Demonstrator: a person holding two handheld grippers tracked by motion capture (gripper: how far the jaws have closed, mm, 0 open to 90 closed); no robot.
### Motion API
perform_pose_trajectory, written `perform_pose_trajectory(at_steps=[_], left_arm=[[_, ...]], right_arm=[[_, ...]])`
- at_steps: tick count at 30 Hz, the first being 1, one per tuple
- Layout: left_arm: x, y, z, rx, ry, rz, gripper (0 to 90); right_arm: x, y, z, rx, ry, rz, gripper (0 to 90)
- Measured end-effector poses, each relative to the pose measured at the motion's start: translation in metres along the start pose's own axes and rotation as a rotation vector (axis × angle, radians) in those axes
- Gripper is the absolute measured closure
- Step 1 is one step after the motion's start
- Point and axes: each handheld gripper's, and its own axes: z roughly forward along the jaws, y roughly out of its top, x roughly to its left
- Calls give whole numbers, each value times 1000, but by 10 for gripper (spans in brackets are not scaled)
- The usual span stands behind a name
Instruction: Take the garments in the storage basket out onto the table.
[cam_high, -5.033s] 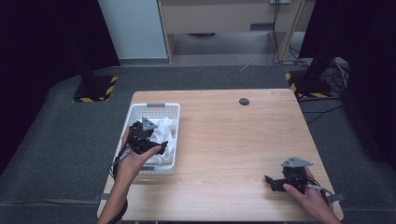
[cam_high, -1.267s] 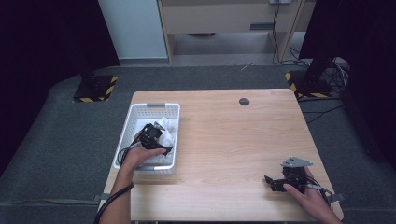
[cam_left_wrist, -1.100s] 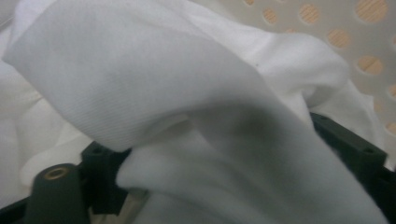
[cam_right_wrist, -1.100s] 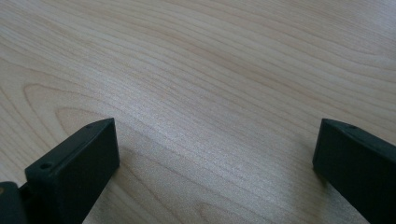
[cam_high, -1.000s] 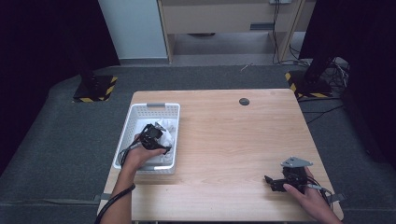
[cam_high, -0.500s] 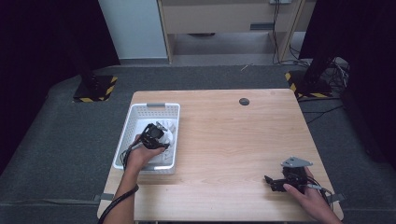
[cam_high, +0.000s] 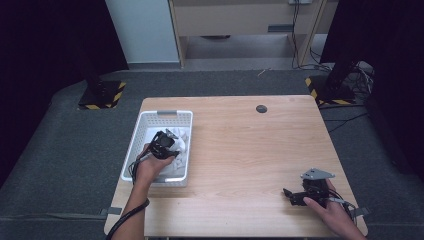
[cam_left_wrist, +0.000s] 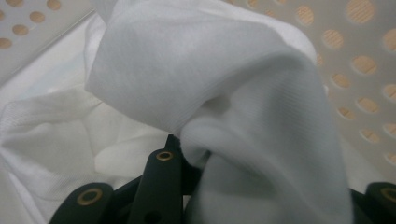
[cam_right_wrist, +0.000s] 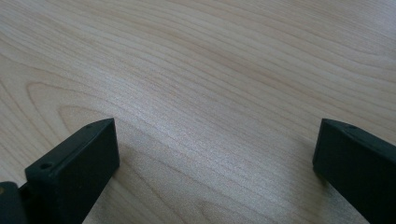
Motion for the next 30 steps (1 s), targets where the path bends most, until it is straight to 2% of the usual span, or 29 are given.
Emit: perform_pose_trajectory(at_steps=[4, 15, 30], left_arm=[[2, 0, -3, -13, -2, -9, 721], [6, -9, -15, -89, 10, -42, 728], [9, -10, -42, -181, 29, -52, 729]], right_arm=[[0, 0, 0, 0, 1, -1, 5], [0, 0, 0, -1, 1, -2, 5], [0, 0, 0, -1, 0, -1, 5]])
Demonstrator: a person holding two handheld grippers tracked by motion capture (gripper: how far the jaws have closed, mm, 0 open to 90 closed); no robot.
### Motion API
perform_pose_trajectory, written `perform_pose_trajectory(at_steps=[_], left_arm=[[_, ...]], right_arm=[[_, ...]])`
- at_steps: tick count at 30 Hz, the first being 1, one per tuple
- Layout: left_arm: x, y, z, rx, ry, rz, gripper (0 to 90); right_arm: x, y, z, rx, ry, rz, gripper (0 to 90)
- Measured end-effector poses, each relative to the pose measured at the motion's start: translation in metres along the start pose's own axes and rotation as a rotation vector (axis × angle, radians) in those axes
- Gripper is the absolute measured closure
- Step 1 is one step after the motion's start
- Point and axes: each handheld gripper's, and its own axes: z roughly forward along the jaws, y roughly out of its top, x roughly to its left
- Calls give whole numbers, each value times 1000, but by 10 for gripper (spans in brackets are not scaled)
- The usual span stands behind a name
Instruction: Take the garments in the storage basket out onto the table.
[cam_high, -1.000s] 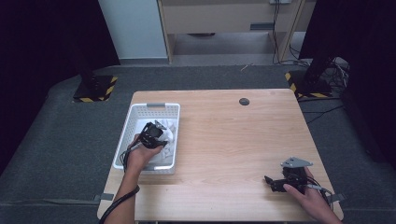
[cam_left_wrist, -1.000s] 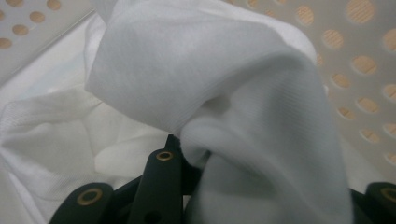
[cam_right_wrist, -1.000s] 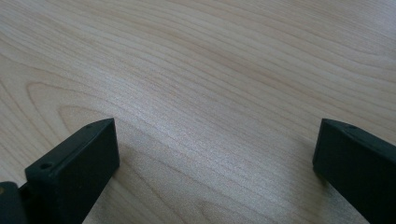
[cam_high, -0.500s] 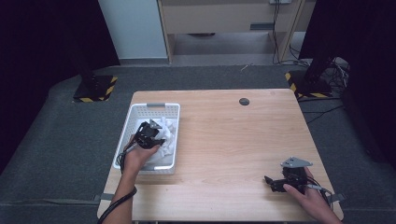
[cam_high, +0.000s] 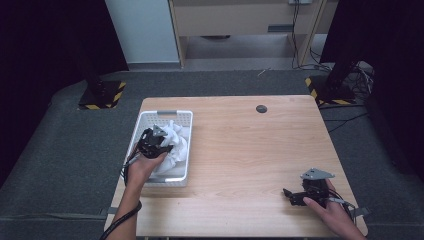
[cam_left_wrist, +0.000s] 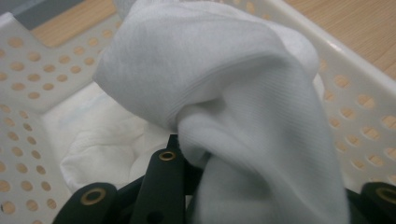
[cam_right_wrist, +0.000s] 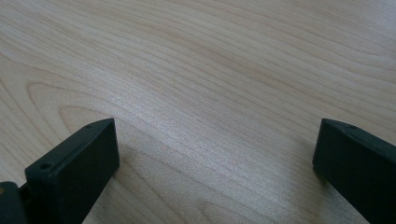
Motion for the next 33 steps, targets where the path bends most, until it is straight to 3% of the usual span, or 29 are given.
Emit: perform_pose_trajectory(at_steps=[16, 33], left_arm=[[6, 6, -25, -60, 3, -1, 730], [4, 13, -33, -81, -11, 14, 730]], right_arm=[[0, 0, 0, 0, -2, 2, 5], [0, 0, 0, 0, 0, -1, 5]])
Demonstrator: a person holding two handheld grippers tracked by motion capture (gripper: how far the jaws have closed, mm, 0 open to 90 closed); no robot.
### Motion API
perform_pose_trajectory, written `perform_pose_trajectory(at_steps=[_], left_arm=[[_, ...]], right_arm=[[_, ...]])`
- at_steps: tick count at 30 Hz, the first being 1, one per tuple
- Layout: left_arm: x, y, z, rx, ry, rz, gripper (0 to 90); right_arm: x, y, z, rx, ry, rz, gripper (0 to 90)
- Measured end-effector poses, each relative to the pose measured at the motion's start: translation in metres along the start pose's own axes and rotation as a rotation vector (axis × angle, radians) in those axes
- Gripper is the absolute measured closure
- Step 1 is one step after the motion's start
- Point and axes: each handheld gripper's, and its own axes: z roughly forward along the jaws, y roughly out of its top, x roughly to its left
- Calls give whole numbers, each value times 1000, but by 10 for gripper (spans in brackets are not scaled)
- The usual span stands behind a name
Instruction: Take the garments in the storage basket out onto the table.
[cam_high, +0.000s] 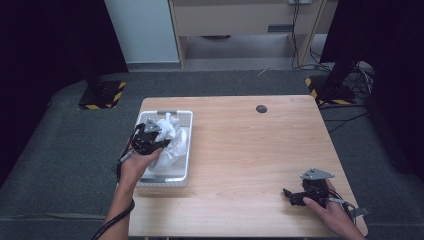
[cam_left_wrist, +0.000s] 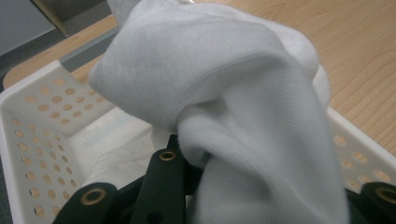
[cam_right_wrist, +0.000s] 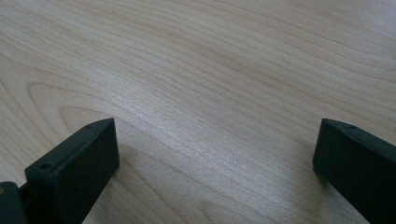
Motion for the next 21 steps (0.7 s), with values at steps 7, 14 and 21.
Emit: perform_pose_trajectory(at_steps=[7, 14, 21], left_arm=[[-1, 6, -6, -8, -2, 15, 730], [-3, 12, -11, -16, -8, 26, 730], [-3, 13, -14, -20, -9, 34, 730]], right_arm=[[0, 0, 0, 0, 0, 0, 5], [0, 0, 0, 1, 1, 2, 5], [0, 0, 0, 1, 1, 1, 5]])
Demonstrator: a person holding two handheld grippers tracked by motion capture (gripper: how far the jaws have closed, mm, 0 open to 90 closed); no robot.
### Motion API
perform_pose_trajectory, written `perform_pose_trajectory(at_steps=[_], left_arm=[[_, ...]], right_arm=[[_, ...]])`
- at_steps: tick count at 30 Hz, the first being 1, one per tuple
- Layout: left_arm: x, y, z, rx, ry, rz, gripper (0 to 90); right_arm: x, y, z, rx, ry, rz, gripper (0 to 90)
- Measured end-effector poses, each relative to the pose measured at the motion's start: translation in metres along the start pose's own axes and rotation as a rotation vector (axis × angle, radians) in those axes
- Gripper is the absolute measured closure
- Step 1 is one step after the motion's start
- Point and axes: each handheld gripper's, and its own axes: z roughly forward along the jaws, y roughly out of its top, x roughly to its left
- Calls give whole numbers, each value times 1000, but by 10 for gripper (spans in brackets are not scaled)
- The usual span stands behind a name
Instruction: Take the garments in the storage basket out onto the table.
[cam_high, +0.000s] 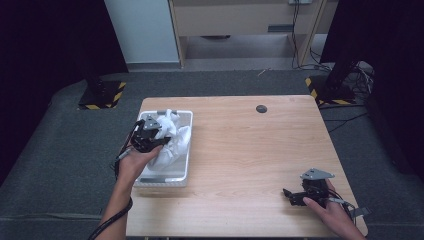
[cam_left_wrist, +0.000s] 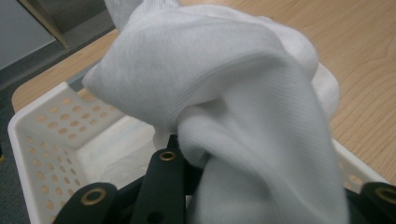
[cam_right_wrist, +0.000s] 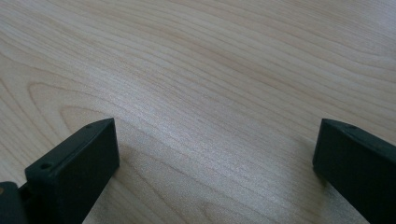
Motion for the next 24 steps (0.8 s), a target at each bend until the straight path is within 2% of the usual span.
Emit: perform_pose_trajectory(at_steps=[24], left_arm=[[-5, 10, -7, -34, -11, 24, 731]], right_arm=[[0, 0, 0, 0, 0, -1, 5]])
